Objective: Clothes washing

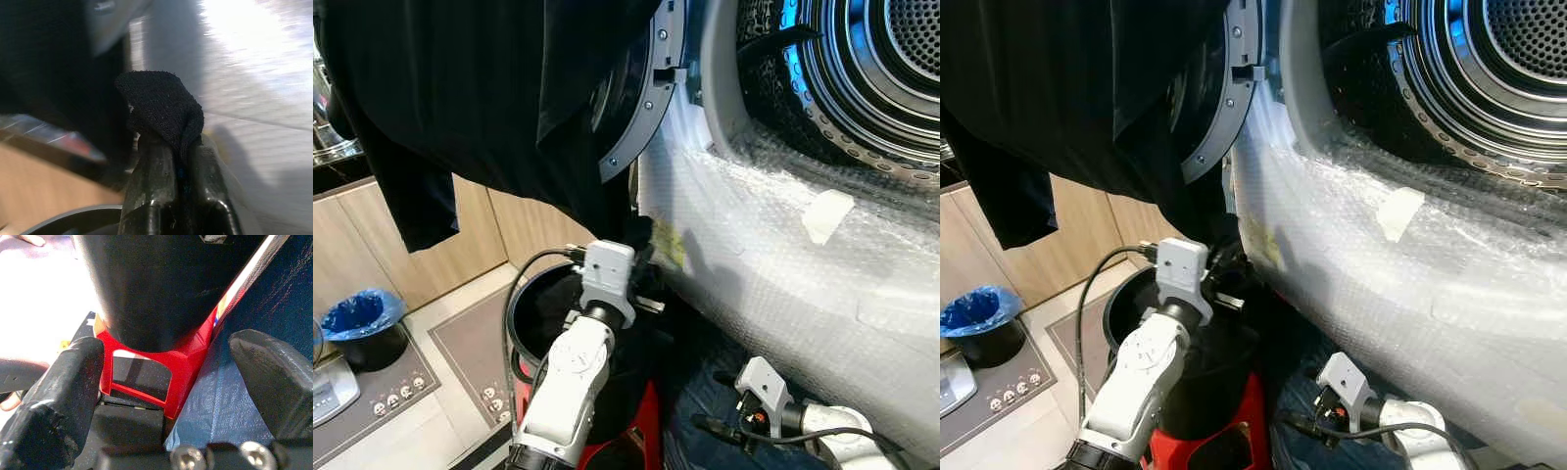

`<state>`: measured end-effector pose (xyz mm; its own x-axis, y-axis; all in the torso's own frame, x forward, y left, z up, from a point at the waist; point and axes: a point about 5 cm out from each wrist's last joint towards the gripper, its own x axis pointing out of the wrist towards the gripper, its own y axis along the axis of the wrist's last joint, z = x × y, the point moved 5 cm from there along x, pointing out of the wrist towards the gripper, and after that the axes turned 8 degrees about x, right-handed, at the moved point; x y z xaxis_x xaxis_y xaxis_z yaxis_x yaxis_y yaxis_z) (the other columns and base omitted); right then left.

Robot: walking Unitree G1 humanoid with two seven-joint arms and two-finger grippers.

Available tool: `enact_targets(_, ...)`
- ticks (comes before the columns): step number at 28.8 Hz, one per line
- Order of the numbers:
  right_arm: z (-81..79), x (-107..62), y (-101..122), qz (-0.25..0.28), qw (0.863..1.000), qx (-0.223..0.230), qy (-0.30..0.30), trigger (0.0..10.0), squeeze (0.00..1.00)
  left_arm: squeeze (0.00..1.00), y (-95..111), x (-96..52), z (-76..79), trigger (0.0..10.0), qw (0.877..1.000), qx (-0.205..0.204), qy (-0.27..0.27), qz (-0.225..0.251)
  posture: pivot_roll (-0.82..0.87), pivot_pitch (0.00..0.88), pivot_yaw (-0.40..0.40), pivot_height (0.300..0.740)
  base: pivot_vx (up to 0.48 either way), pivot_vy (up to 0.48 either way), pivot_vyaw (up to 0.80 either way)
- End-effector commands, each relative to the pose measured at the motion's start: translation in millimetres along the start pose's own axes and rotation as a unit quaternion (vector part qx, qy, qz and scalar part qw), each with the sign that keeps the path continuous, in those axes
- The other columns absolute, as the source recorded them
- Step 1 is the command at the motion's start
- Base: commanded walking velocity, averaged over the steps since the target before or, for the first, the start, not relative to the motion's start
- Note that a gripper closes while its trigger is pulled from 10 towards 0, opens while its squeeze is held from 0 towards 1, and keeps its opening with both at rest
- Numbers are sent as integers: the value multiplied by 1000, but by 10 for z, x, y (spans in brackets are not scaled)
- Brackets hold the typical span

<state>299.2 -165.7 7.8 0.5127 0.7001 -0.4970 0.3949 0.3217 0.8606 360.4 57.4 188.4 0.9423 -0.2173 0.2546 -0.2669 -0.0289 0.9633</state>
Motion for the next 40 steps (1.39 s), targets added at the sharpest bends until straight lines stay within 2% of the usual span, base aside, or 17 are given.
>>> enact_targets(1,26,-11,58,4,1000,-8,0,10000,0,0,-45,-25,-147,10000,999,4,31,-11,-21,0,-24,740,0,0,0)
enact_targets(3,27,-13,57,4,1000,-8,-1,10000,0,0,-129,-48,-280,10000,998,3,51,-27,-21,0,-23,740,0,0,0)
enact_targets(5,28,-13,57,4,1000,-7,-1,10000,0,0,-149,-54,-313,10000,998,3,56,-32,-21,0,-23,740,0,0,0)
enact_targets(7,33,-18,55,3,1000,-6,-2,10000,0,0,-293,-89,-507,10000,994,-18,89,-64,-18,0,-25,740,0,0,0)
enact_targets(8,33,-18,55,3,1000,-6,-2,10000,0,0,-293,-89,-507,10000,994,-18,89,-64,-18,0,-25,740,0,0,0)
enact_targets(9,33,-17,54,3,1000,-6,-2,10000,0,0,-392,-115,-640,10000,990,-18,113,-86,-19,0,-24,740,0,0,0)
enact_targets(12,34,-16,57,3,1000,-7,-2,10000,0,0,-488,-151,-786,10000,983,-40,146,-107,-18,0,-25,740,0,0,0)
enact_targets(13,36,-15,61,3,1000,-7,-2,10000,0,0,-558,-190,-910,10000,975,-44,177,-123,-18,0,-25,740,0,0,0)
enact_targets(17,40,-15,64,3,1000,-7,-2,10000,0,0,-687,-249,-1058,10000,965,-55,211,-149,-20,0,-27,740,0,0,0)
enact_targets(21,41,-23,60,3,1000,-7,-3,10000,0,0,-711,-235,-1066,10000,964,-68,206,-155,-23,0,-26,740,0,0,0)
enact_targets(22,43,-26,58,3,1000,-7,-3,10000,0,392,-705,-218,-1060,10000,965,-72,201,-153,-25,0,-26,740,0,0,0)
enact_targets(24,43,-28,57,3,1000,-7,-3,10000,0,392,-698,-201,-1056,10000,965,-79,199,-151,-25,0,-26,740,0,0,0)
enact_targets(25,42,-29,56,3,1000,-7,-3,10000,0,953,-699,-197,-1056,10000,965,-76,198,-153,-28,0,-25,740,0,0,0)
enact_targets(26,41,-31,54,3,1000,-6,-3,10000,0,906,-703,-191,-1048,10000,965,-79,195,-155,-28,0,-25,740,0,0,0)
enact_targets(28,41,-35,52,4,1000,-6,-5,10000,0,937,-699,-156,-995,10000,969,-87,173,-155,-30,0,-23,740,0,0,0)
enact_targets(29,39,-35,48,4,1000,-6,-5,10000,0,1000,-699,-151,-984,10000,969,-91,169,-154,-31,0,-21,740,0,0,0)
enact_targets(40,21,-22,33,4,1000,-4,-4,10000,0,1000,-721,-143,-866,10000,975,-90,122,-164,-30,0,-16,740,0,0,0)
